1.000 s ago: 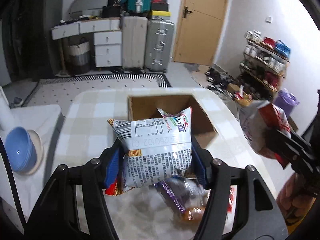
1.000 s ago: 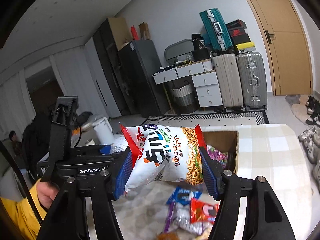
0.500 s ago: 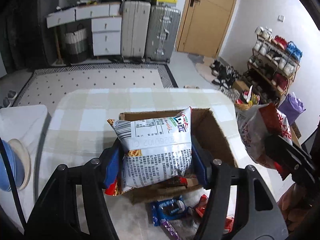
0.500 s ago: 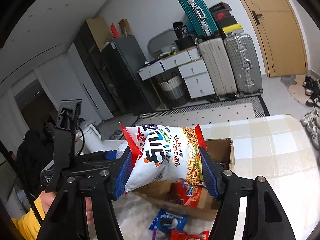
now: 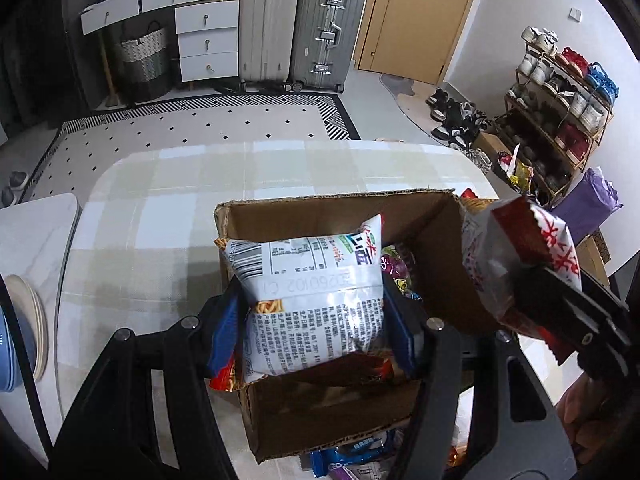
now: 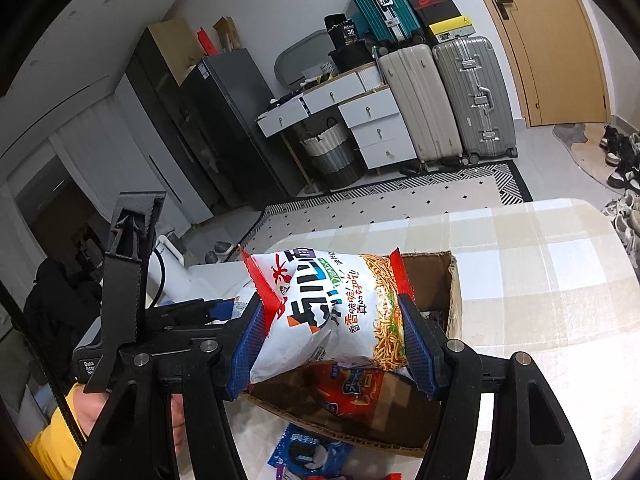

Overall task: Organize snacks
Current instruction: 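Carry both held white bags over the box and lower them inside, then open both tools to release the bags into the box and withdraw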

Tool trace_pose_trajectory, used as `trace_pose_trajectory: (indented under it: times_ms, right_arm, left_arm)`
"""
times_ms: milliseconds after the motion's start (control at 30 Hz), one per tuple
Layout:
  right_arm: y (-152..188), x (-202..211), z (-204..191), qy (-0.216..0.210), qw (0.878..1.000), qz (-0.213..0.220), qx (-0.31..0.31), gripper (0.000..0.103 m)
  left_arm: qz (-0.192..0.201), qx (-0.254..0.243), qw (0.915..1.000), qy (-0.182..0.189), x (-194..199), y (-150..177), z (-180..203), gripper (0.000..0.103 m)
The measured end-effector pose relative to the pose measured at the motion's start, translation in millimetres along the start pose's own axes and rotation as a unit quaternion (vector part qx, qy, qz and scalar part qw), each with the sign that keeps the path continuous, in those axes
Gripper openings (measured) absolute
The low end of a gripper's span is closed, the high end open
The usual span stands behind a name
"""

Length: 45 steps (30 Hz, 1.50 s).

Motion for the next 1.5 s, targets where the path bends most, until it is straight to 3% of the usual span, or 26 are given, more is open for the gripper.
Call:
trace_pose_trajectory:
  times_ms: [500, 600, 833, 1167, 1500]
  right_arm:
    - [8.2, -16.8, 4.2, 0.021, 0.999, -0.029, -0.008, 0.065]
    - [7.4, -16.2, 3.9, 0.027, 0.999, -0.027, -0.005, 0.064]
    - [7.4, -9.7, -1.3, 0.031, 0.999, -0.017, 0.015, 0.063]
    - [9.3, 3.3, -4.2, 0.028, 1.0, -0.008, 0.009, 0.062]
    - [10.6, 56.0, -33.9, 0.026, 0.999, 0.025, 0.033, 0.062]
  left_arm:
    - [-0.014, -0.008, 0.9998, -0.006, -21.3, 14.1, 3.0, 0.064]
    - [-0.014, 0.0, 0.9999, -0.009, -18.7, 17.0, 1.6, 0.073]
    - [-0.011, 0.001, 0.9999, -0.009, -8.4, 20.6, 3.4, 0.077]
    - [0.007, 0.001, 1.0, -0.004, 16.9, 29.5, 6.6, 0.078]
    - [0.046, -0.024, 0.9986, -0.007, 81.3, 52.9, 33.8, 0.078]
Point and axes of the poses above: each gripper's, at about its wrist camera, not at the fingertips, and x roughly against the way its jaws point, z to its right, y to its underside, the point moved 1 cm from there along -x, roughly the way its jaws point, and after that the axes turned 1 degree about x, right-handed, at the moved point
